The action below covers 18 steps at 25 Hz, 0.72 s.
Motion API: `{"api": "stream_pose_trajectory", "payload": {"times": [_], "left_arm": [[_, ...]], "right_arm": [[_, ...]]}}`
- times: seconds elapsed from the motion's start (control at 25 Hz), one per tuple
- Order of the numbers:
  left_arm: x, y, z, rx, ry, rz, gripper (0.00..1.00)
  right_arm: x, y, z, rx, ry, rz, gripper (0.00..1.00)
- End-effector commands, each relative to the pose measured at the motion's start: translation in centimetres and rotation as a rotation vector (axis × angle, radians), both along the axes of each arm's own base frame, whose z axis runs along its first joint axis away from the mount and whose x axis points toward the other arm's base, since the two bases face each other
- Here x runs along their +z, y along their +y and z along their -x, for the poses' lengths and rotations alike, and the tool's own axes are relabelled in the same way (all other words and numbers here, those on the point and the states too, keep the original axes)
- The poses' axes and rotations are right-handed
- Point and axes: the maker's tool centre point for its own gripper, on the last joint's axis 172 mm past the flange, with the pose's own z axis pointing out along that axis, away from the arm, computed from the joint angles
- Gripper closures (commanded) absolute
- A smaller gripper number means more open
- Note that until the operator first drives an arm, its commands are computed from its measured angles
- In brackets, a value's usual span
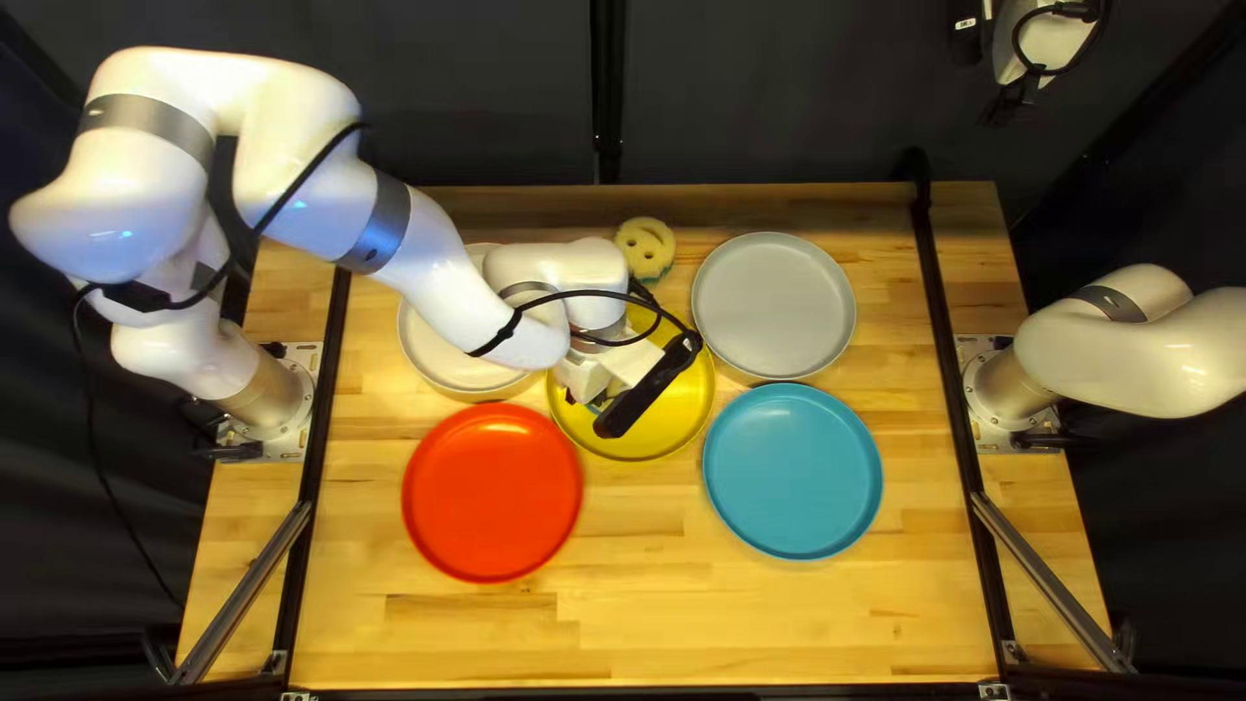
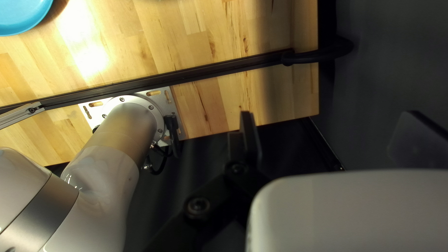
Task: Pick up sponge and scrub the plate
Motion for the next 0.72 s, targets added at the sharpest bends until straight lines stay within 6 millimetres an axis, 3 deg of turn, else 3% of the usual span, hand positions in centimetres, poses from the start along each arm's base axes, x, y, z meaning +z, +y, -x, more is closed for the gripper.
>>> {"api": "stream_pose_trajectory", "payload": {"times": [0.04, 0.48, 0.64, 0.72], "left_arm": [[0.1, -0.3, -1.9, -0.01, -0.009, -0.002, 1.0], [0.6, -0.9, -7.3, -0.051, -0.049, -0.014, 1.0], [0.7, -0.9, -7.5, -0.06, -0.057, -0.018, 1.0], [0.5, -0.7, -6.5, -0.057, -0.053, -0.018, 1.0]], "right_arm": [[0.0, 0.0, 0.0, 0.0, 0.0, 0.0, 0.0], [0.0, 0.0, 0.0, 0.0, 0.0, 0.0, 0.0], [0.0, 0.0, 0.0, 0.0, 0.0, 0.0, 0.0], [0.0, 0.0, 0.0, 0.0, 0.0, 0.0, 0.0]]}}
